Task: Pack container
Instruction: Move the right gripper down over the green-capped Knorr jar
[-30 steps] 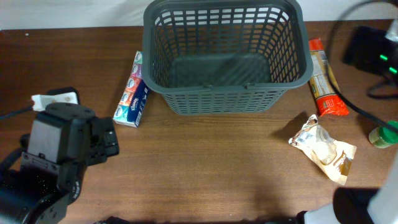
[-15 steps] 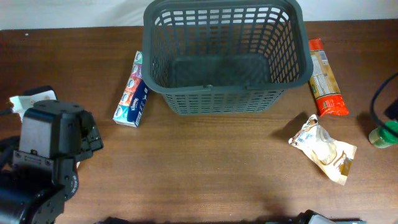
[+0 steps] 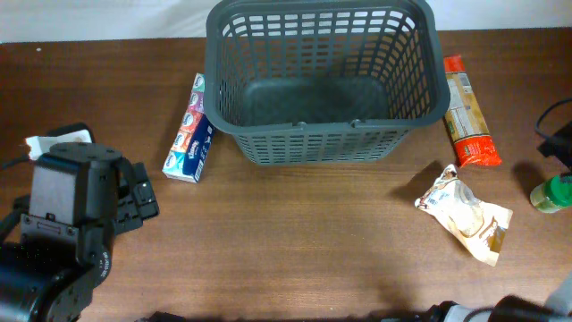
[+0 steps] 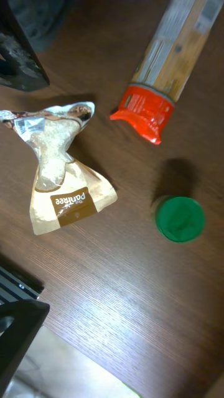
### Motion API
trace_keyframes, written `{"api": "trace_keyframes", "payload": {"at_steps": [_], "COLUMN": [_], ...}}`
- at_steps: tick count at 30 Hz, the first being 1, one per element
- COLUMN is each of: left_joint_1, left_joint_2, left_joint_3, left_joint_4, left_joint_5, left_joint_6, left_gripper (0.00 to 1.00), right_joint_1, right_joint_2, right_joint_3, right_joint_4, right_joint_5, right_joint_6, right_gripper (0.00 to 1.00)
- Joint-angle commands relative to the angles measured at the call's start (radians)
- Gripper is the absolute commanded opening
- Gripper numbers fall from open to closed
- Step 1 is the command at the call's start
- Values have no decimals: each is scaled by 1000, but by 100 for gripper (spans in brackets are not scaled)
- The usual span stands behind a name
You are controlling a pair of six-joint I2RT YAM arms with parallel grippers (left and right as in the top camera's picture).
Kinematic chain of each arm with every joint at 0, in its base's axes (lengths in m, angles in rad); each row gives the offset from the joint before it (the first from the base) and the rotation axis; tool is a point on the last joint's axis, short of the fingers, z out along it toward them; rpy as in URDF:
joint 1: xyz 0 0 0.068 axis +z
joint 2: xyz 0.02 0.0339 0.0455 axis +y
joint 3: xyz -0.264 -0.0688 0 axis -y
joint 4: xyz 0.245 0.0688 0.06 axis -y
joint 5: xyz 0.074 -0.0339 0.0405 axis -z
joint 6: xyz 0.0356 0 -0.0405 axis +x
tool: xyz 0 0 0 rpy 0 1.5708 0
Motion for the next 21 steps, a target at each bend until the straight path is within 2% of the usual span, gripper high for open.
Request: {"api": "trace_keyframes", "payload": {"at_steps": [1, 5, 10, 21], "left_joint_1": [5, 5, 5, 5], "left_joint_2": [2, 2, 2, 2], "left_joint_3": [-2, -2, -2, -2], "left_joint_4": [-2, -2, -2, -2], "left_joint_5": [14, 14, 14, 14], "left_joint_6": [-6, -6, -6, -6], "left_gripper": [99, 99, 99, 100], "right_joint_1": [-8, -8, -34, -198], "right_joint_2": [37, 77, 119, 193], "right_joint_3": [-8, -8, -8, -8], "right_joint_4": [2, 0, 23, 56], "right_joint_5": [-7, -8, -1, -44], "right_joint_6": [14, 14, 147, 152], "right_gripper": [99, 99, 99, 99]}}
